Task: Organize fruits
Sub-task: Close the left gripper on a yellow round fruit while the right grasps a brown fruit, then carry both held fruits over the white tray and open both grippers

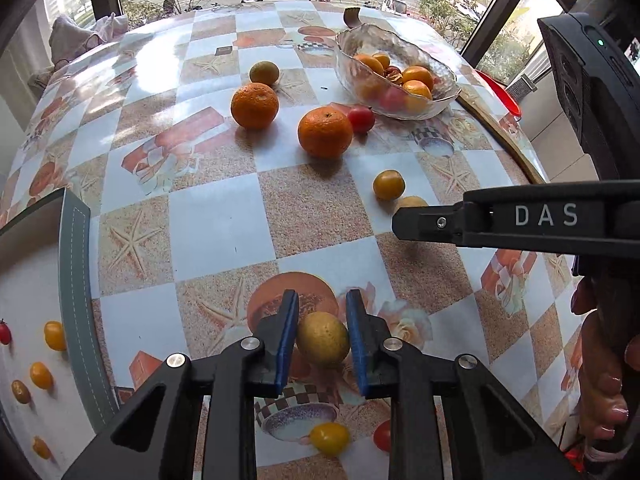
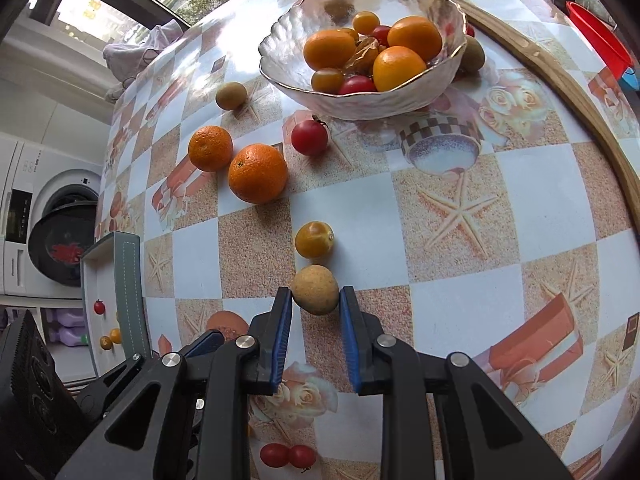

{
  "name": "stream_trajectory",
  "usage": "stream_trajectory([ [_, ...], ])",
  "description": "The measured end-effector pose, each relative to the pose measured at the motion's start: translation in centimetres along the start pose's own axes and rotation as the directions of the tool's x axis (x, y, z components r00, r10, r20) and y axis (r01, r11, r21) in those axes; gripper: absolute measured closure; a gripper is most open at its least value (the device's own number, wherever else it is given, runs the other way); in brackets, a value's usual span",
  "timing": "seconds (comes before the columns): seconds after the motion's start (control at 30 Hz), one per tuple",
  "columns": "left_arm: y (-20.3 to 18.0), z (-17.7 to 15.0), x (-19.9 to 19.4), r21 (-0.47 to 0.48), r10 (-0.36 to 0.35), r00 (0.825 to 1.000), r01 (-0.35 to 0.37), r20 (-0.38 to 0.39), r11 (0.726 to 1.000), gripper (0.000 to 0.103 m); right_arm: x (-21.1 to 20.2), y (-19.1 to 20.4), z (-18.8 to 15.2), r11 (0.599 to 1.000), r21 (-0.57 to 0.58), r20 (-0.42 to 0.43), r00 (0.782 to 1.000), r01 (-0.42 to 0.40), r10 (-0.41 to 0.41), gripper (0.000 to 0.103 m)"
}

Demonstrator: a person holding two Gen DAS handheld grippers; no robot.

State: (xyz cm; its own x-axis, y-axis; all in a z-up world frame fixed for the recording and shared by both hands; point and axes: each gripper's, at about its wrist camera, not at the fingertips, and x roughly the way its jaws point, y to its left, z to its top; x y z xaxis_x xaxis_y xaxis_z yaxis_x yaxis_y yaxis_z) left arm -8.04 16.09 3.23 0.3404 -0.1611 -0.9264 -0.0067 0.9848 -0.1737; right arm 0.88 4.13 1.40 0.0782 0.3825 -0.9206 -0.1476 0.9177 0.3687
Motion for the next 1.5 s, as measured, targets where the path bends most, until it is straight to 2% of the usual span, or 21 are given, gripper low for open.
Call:
stream_trajectory([
  [0.43, 1.7, -1.0, -2.8, -0.032, -0.009, 1.000, 0.010, 0.027, 0.999, 0.077, -1.6, 0.4, -1.9, 1.000, -0.008, 0.004, 1.000, -0.003, 0.003, 0.077],
  [0.7, 3.8, -1.9, -6.1, -0.081, 0.011, 0.998, -0.006, 0.066, 0.997, 0.077, -2.0, 2.7, -2.5, 0.998, -0.054, -0.002, 1.000, -0.005, 0.005, 0.077],
  [1.1, 11.3, -6.3, -10.4, -0.229, 0.114, 0.990, -0.093, 0.080, 0.969, 0.077, -0.2, 11.3, -3.3, 0.977, -0.206, -0.053, 0.997, -0.059, 0.049, 0.077],
  [1.3, 15.5, -8.9, -11.1, -0.304, 0.176, 0.983, -0.150, 0.058, 0.941, 0.077, 1.7, 16.5, -3.8, 0.954, -0.285, -0.092, 0.993, -0.091, 0.068, 0.077],
  [1.5, 18.5, -10.7, -10.5, -0.350, 0.204, 0.978, -0.181, 0.031, 0.919, 0.077, 3.9, 21.7, -3.8, 0.923, -0.368, -0.118, 0.990, -0.111, 0.072, 0.077],
])
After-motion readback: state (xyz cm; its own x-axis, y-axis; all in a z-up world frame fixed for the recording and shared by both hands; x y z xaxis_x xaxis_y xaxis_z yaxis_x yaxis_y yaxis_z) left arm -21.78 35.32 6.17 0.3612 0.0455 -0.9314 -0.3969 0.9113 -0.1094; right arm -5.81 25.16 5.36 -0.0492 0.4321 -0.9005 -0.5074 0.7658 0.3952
